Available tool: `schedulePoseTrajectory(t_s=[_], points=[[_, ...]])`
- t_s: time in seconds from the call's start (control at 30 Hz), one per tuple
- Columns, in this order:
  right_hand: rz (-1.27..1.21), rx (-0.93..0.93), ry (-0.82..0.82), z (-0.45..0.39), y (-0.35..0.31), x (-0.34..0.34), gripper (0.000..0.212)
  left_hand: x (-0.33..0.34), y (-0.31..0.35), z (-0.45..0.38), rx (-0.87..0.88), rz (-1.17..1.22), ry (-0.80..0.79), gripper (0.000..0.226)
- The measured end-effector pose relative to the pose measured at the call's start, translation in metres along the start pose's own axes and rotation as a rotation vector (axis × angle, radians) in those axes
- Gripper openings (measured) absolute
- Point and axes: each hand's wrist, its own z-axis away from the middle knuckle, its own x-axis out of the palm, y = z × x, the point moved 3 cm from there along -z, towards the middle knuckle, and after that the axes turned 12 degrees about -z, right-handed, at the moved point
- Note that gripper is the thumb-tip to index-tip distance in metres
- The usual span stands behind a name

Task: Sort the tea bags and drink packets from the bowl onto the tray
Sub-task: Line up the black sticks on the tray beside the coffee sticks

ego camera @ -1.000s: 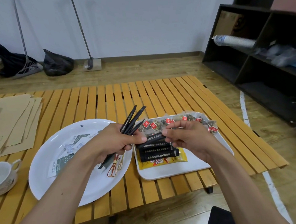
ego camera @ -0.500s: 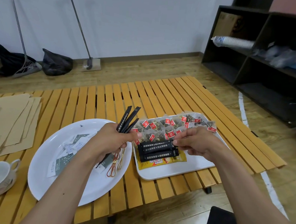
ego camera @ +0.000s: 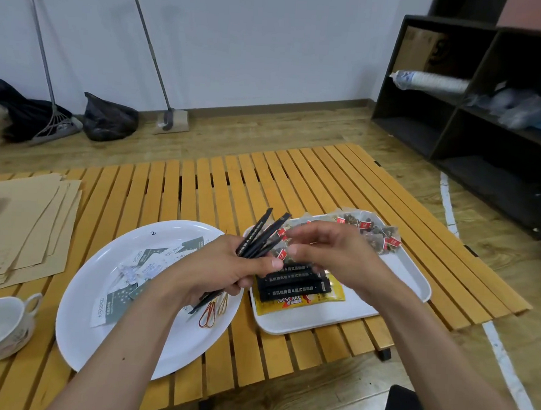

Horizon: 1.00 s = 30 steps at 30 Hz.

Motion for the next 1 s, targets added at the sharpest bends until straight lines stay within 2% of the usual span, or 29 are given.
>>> schedulePoseTrajectory(t_s=[0.1,0.2,0.3,0.4,0.53,0.73,0.87,1.0], points=[[-0.023,-0.035,-0.048,-0.001,-0.002,0.010,0.018,0.004,0.003,0.002,-0.009,0.047,-0.050,0.027],[-0.097,-0.005,-0.055,0.001,-0.003,0.007,0.024,0.002,0.002,0.003,0.016,-0.019,-0.063,0.029],[-0.080,0.027,-0.093,0.003,0.000,0.009,0.019,0.006,0.003,0.004,0.049,-0.068,-0.087,0.013],[-0.170,0.101,-0.021,0.001,0.002,0.004,0.016,0.006,0.004,0.002,0.049,-0.053,-0.063,0.017],[-0.271,0.161,0.081,0.000,0.003,-0.015,0.023,-0.008,-0.002,0.005,-0.019,0.000,-0.018,0.030],[-0.218,0.128,0.082,0.000,0.000,-0.024,0.023,-0.026,-0.012,0.004,-0.069,0.055,0.086,0.034],[-0.127,0.050,-0.047,0.002,-0.004,-0.025,0.036,-0.024,-0.010,0.005,-0.103,0.146,0.094,0.034],[-0.035,0.026,0.004,0.001,-0.001,-0.024,0.015,-0.024,-0.011,0.003,-0.135,0.219,0.062,0.030]])
